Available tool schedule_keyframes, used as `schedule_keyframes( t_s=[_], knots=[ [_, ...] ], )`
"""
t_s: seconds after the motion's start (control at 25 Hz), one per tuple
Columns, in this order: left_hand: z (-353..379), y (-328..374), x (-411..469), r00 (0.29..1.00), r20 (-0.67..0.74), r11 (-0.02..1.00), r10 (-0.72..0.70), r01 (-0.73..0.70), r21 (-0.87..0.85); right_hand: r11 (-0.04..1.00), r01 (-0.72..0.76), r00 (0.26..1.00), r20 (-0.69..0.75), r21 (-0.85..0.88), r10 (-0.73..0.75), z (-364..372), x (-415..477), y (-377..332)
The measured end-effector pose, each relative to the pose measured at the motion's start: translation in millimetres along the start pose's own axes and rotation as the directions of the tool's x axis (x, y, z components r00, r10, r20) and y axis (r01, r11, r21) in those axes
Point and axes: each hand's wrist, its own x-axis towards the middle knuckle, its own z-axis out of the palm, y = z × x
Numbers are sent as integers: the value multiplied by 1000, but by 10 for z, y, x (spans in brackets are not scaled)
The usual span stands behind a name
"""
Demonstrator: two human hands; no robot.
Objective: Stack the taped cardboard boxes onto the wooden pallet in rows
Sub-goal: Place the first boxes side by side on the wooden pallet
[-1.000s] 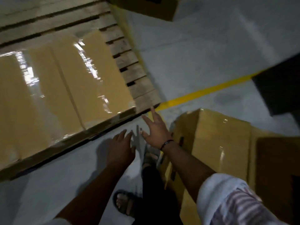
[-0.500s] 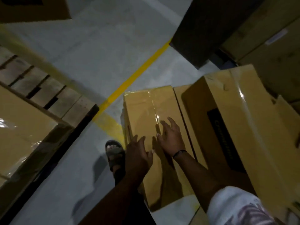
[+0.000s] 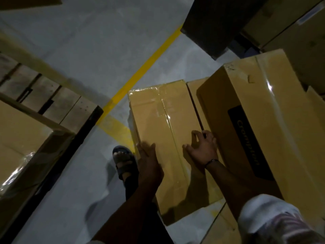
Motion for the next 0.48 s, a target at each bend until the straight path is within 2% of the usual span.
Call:
schedule_keyframes(
  t_s=[0.12,0.32,0.48],
  knots=[
    [-93,-38,32,999,30,999,-23,24,-22,993,-23,1000,-7,115,24,-73,19,-144],
    [-536,-121,23,979,-155,983,-135,113,-143,968,205,978,-57,146,-198,-182,-14,-743],
    [-1172,-147,98,934,-283,962,-220,159,-221,923,384,922,-74,36,-380,-505,1,-1523]
  ],
)
